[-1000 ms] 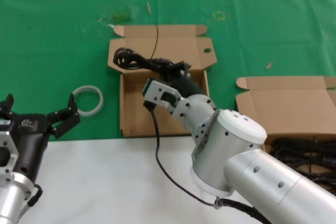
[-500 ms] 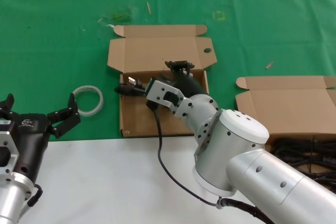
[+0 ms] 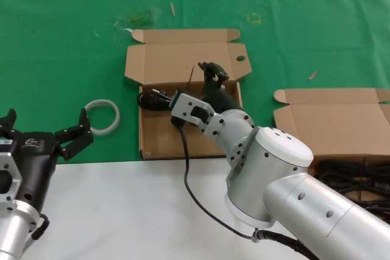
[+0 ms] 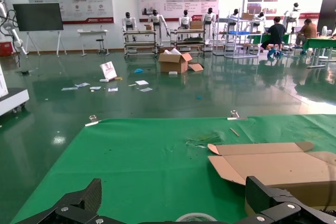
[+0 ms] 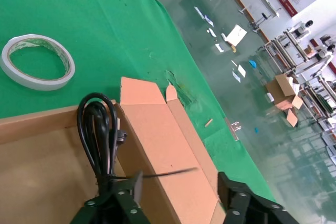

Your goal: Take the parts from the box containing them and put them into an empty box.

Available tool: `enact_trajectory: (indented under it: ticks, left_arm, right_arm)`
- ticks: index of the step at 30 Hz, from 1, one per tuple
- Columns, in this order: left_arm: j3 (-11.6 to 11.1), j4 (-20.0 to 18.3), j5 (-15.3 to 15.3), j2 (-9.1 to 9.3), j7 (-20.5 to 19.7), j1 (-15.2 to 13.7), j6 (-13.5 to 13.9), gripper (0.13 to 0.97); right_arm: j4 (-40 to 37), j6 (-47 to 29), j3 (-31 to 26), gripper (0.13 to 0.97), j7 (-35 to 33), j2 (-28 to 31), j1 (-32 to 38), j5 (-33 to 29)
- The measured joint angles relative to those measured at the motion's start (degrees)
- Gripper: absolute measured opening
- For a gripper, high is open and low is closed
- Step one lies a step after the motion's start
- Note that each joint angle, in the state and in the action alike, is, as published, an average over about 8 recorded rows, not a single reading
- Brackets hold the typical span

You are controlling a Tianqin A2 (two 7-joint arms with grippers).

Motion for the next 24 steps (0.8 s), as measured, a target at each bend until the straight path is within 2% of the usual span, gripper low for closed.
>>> enact_trajectory:
  ticks: [1,7,18,22,24]
  left_arm:
    - [0.00,0.00,0.00,0.00,0.00,0.00,0.00,0.965]
    - [0.00,0.00,0.00,0.00,0.00,0.00,0.00,0.965]
    - [0.00,0.00,0.00,0.00,0.00,0.00,0.00,0.965]
    - [0.00,0.00,0.00,0.00,0.00,0.00,0.00,0.965]
    - [0.00,0.00,0.00,0.00,0.00,0.00,0.00,0.965]
  right_arm:
    - [0.04,-0.04,0.05,0.418,0.09,0.00,-0.05,-0.06]
    - [0.90,-0.97,1.55,0.579,2.68,0.01,-1.34,-1.72]
    - [4.59,-4.98,7.99,0.809,13.88,0.02,-6.80,-8.82]
    - [6.08,-6.63,10.60,0.809,18.46,0.02,-9.01,-11.73]
    - [6.83,-7.44,11.90,0.837,20.74,0.02,-10.12,-13.17]
